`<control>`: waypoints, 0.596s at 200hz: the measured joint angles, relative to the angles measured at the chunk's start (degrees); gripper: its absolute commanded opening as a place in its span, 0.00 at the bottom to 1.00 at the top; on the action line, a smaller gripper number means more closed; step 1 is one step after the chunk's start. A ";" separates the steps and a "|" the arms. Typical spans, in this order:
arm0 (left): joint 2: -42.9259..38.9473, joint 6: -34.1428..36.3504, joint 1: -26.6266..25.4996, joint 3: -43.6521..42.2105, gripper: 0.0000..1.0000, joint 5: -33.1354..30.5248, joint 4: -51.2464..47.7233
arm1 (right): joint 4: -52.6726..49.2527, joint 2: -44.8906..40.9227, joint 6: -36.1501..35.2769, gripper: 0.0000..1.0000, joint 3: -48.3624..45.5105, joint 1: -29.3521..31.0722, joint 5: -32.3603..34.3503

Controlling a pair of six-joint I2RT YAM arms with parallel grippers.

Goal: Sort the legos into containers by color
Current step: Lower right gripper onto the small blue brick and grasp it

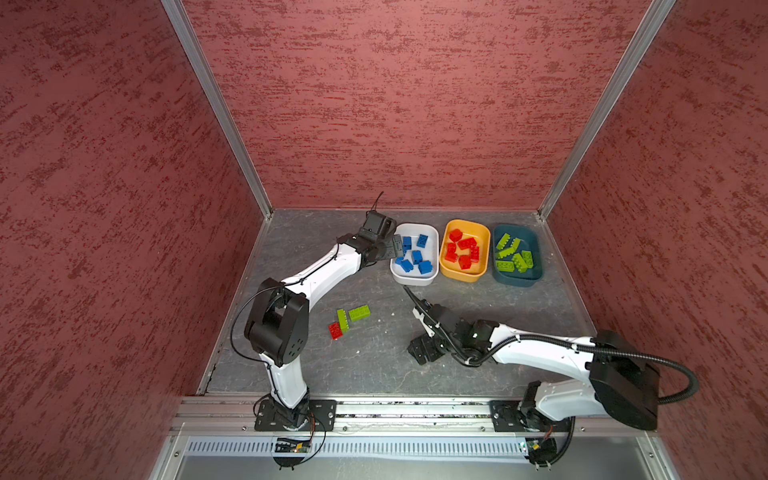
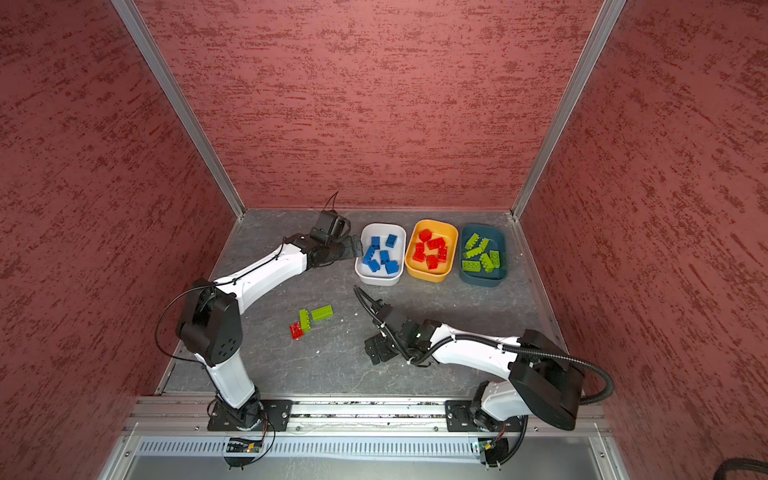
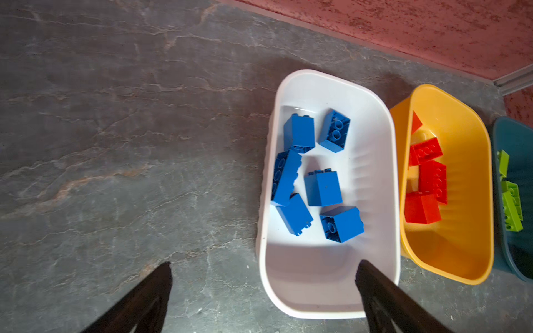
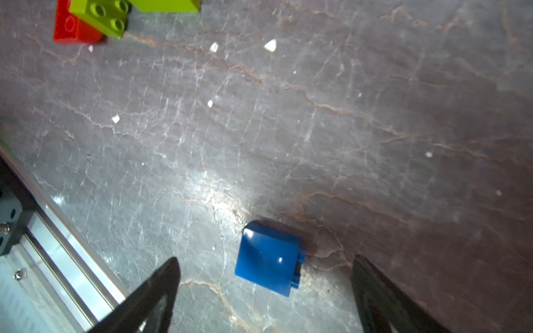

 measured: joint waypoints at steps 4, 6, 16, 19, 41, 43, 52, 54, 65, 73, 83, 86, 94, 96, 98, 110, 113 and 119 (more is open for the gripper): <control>-0.22 -0.11 0.20 -0.50 1.00 -0.09 0.02 | -0.20 0.37 0.15 0.76 0.11 0.33 0.24; -0.33 -0.17 0.28 -0.70 0.99 -0.13 0.02 | -0.33 0.72 0.20 0.75 0.17 0.48 0.42; -0.81 -0.63 0.72 -1.77 0.99 -0.28 0.04 | -1.46 2.45 0.52 0.73 0.81 1.16 1.42; -0.92 -0.68 0.87 -2.03 0.99 -0.39 0.04 | -1.79 3.08 0.68 0.73 1.05 1.33 1.70; -1.55 -1.25 1.51 -3.23 1.00 -1.27 -0.02 | -3.74 7.91 1.53 0.70 3.19 2.51 4.42; -1.60 -1.29 1.53 -3.32 1.00 -1.33 -0.02 | -3.80 8.20 1.60 0.70 3.32 2.60 4.61; -1.90 -1.53 1.68 -3.67 0.99 -1.51 0.02 | -4.31 9.14 2.01 0.68 4.13 3.30 5.77; -1.99 -1.55 1.75 -3.74 0.99 -1.51 0.02 | -4.37 9.27 2.01 0.67 4.28 3.45 5.84; -2.32 -1.75 1.88 -4.11 0.99 -1.51 0.11 | -4.79 10.05 2.60 0.64 5.11 4.15 6.69; -2.47 -1.99 1.95 -4.28 0.99 -1.51 0.11 | -5.11 10.45 2.95 0.61 5.55 4.52 7.30; -2.56 -2.14 2.05 -4.46 1.00 -1.49 0.31 | -5.73 10.86 3.32 0.58 6.01 4.90 8.09; -2.58 -2.16 2.08 -4.50 0.99 -1.46 0.37 | -5.92 10.93 3.45 0.57 6.08 5.01 8.35; -2.58 -2.16 2.14 -4.57 0.99 -1.46 0.37 | -6.29 10.97 3.54 0.54 6.12 5.11 8.98; -2.58 -2.16 2.14 -4.59 0.99 -1.44 0.37 | -6.38 10.97 3.63 0.53 6.12 5.11 9.11; -2.58 -2.19 2.14 -4.61 0.99 -1.46 0.37 | -6.54 10.97 3.72 0.52 6.12 5.14 9.20; -2.58 -2.23 2.23 -4.68 0.99 -1.44 0.42 | -6.82 10.93 3.65 0.48 6.03 5.14 9.66; -2.58 -2.25 2.25 -4.68 0.99 -1.42 0.42 | -6.84 10.88 3.63 0.47 5.97 5.14 9.81; -2.58 -2.38 2.29 -4.70 1.00 -1.38 0.48 | -6.78 10.73 3.56 0.46 5.77 5.14 10.01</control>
